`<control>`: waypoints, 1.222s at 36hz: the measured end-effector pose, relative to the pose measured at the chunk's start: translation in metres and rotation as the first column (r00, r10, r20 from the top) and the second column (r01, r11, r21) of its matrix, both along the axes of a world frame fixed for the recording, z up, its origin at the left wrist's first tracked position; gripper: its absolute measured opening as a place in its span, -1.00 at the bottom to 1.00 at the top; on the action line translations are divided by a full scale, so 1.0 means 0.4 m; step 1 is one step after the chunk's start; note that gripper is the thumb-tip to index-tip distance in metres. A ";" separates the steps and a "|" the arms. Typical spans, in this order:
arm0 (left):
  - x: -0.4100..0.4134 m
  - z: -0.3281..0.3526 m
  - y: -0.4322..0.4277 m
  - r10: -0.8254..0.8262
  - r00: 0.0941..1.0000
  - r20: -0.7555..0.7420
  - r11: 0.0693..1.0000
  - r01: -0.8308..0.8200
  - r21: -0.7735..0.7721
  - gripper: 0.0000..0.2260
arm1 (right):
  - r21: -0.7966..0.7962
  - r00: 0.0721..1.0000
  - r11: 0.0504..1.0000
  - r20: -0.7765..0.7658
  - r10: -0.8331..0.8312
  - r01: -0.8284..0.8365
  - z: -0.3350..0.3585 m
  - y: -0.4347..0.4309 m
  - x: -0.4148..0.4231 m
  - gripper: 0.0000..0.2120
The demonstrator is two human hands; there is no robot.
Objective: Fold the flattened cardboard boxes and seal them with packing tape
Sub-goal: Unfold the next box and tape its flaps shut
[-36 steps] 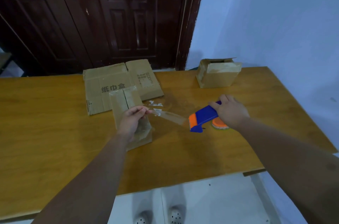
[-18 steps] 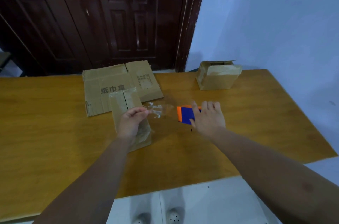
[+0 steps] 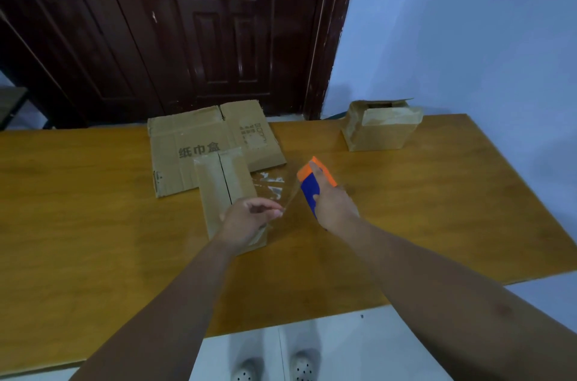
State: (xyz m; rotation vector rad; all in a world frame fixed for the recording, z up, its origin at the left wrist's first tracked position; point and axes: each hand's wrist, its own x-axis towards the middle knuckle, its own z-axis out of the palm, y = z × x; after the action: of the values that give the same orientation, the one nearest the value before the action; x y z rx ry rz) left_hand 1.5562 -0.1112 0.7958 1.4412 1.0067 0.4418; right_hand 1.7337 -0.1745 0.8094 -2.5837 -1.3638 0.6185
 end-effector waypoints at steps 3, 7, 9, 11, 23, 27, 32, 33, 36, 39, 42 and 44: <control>0.009 -0.007 -0.012 0.001 0.996 -0.090 0.996 0.007 0.086 -0.98 | 0.019 0.994 0.999 -0.108 -0.025 0.027 -0.003 0.010 -0.026 -0.14; 0.011 0.006 -0.022 0.031 0.985 -0.168 0.987 -0.004 0.158 -0.94 | 0.038 0.972 0.996 -0.226 -0.071 0.081 0.000 0.027 -0.049 -0.11; 0.011 0.008 -0.020 0.039 0.984 -0.173 0.986 -0.010 0.164 -0.94 | 0.053 0.958 0.994 -0.275 -0.082 0.100 -0.002 0.035 -0.055 -0.11; 0.012 0.006 -0.019 0.035 0.986 -0.164 0.986 -0.007 0.167 -0.91 | 0.076 0.940 0.989 -0.328 -0.098 0.130 -0.004 0.042 -0.060 -0.13; 0.011 0.000 -0.009 -0.080 0.983 -0.168 0.986 0.103 0.132 -0.87 | 0.205 0.802 0.879 -0.534 -0.268 0.430 0.001 0.079 -0.100 -0.64; 0.010 0.010 -0.012 -0.089 0.973 -0.214 0.978 0.126 0.168 -0.88 | 0.237 0.765 0.829 -0.568 -0.304 0.506 -0.002 0.082 -0.091 -0.70; 0.014 -0.001 -0.011 -0.129 0.952 -0.276 0.958 0.192 0.215 -0.88 | 0.260 0.725 0.786 -0.613 -0.314 0.561 0.000 0.084 -0.079 -0.74; 0.013 -0.005 -0.008 -0.138 0.955 -0.262 0.958 0.196 0.209 -0.88 | 0.275 0.737 0.785 -0.599 -0.312 0.555 -0.002 0.084 -0.077 -0.74; 0.011 -0.013 0.006 -0.146 0.978 -0.148 0.979 0.164 0.121 -0.84 | 0.340 0.778 0.764 -0.542 -0.318 0.548 -0.021 0.074 -0.073 -0.86; 0.005 -0.008 0.015 -0.141 0.983 -0.115 0.987 0.149 0.066 -0.76 | 0.374 0.814 0.757 -0.466 -0.347 0.536 -0.050 0.060 -0.065 -0.84; -0.004 0.000 0.019 -0.118 0.993 -0.004 0.992 0.117 -0.045 -0.75 | 0.367 0.831 0.762 -0.396 -0.391 0.534 -0.070 0.043 -0.040 -0.78; -0.003 0.004 0.021 -0.088 0.996 0.013 0.993 0.088 -0.075 -0.76 | 0.329 0.882 0.834 -0.323 -0.342 0.444 -0.081 0.020 -0.017 -0.75</control>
State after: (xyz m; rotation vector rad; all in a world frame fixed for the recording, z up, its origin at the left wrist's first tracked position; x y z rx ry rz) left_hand 1.5550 -0.1029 0.7974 1.4085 0.9388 0.3427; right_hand 1.7269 -0.1665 0.7768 -2.2602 -0.7400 0.5126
